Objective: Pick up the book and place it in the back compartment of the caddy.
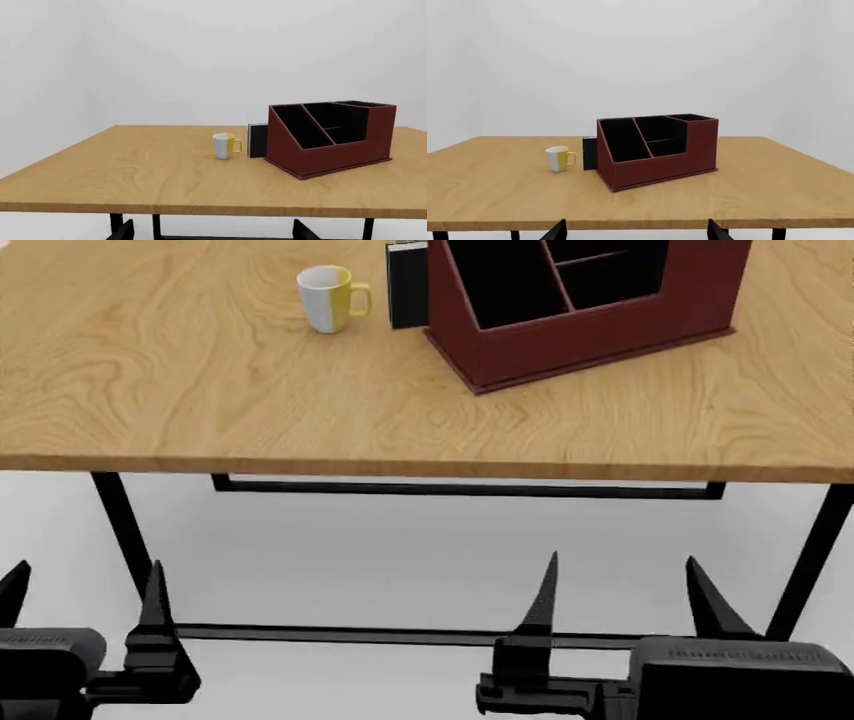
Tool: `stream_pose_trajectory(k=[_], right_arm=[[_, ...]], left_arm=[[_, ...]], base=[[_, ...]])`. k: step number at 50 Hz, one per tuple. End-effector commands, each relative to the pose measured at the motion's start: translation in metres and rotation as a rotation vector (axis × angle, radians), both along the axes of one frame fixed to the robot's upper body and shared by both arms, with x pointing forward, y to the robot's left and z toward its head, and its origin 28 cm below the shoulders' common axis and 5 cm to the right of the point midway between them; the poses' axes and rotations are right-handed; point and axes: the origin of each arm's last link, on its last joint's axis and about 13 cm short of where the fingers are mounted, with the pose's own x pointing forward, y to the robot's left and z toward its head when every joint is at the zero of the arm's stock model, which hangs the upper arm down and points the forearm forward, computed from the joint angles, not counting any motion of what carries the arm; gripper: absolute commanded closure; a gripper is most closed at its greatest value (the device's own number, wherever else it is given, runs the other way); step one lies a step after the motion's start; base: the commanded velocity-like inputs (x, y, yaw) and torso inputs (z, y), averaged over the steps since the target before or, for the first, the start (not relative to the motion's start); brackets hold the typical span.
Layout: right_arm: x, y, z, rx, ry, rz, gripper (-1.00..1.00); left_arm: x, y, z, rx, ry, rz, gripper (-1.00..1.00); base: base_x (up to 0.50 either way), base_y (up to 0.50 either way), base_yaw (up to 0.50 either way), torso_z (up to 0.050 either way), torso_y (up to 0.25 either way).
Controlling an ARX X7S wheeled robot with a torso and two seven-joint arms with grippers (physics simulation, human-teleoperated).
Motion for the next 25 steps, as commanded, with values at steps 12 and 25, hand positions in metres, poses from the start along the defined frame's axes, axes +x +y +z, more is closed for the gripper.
stream_pose_trajectory(k=[12, 25], right_arm=[[-0.02, -0.007, 0.052, -0.039, -0.146, -0.025, -1.0], [-0.021, -0.007, 0.053, -0.04, -0.154, -0.023, -1.0]], left_arm=[[-0.004, 0.016, 0.045, 0.054, -0.105, 0.031, -1.0], [-0.003, 0.015, 0.04, 0.086, -0.09, 0.039, -1.0]], base=[[0.14, 0.0, 0.0, 0.05, 0.0], [0.5, 0.0, 0.0, 0.05, 0.0]])
